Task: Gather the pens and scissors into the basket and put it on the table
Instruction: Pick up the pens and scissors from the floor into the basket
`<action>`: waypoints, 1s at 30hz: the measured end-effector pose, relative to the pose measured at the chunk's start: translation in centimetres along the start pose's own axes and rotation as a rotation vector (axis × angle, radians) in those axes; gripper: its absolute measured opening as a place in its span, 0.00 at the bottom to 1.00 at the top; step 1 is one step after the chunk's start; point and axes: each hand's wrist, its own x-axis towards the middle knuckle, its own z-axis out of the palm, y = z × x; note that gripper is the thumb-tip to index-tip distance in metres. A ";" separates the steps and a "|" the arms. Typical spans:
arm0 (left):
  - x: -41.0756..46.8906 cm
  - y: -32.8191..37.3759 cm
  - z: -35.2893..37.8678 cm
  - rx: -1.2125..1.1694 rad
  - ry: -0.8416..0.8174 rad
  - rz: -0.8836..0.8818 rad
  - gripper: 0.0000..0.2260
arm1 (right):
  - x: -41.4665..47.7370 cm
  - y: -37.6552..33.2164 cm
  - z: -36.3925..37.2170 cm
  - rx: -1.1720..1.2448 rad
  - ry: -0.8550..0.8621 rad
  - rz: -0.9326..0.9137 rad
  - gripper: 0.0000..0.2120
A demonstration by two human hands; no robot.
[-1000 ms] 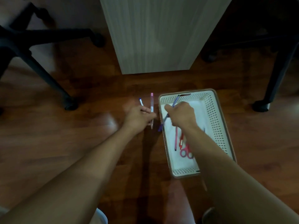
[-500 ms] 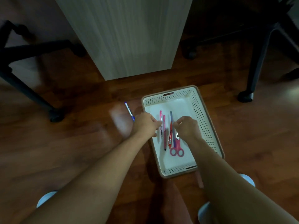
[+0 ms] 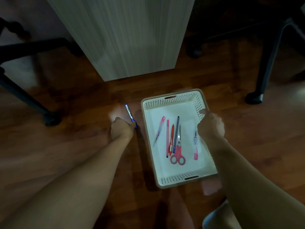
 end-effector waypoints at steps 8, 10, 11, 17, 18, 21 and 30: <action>-0.1 -1.3 -1.2 -0.121 -0.068 -0.103 0.18 | -0.5 -0.6 2.3 -0.042 0.049 -0.071 0.30; -0.2 -1.4 -2.6 -0.269 -0.028 -0.074 0.12 | -0.9 -1.4 3.2 -0.009 0.053 -0.067 0.31; -0.3 -1.4 -3.6 -0.360 -0.006 -0.047 0.08 | -1.3 -1.9 3.7 0.013 0.052 -0.067 0.31; -2.7 -1.4 -8.7 -0.391 0.114 0.331 0.07 | -3.8 -4.1 5.9 0.126 0.029 -0.195 0.30; -3.2 -1.2 -8.6 -0.349 0.083 0.369 0.08 | -4.1 -4.3 6.1 0.141 0.010 -0.210 0.31; -4.6 -1.1 -7.2 -0.224 0.000 0.407 0.07 | -4.8 -4.6 6.7 0.184 -0.032 -0.236 0.33; -4.7 -4.7 -5.3 -0.062 0.047 0.549 0.05 | -5.5 -4.7 8.7 0.235 -0.063 -0.252 0.28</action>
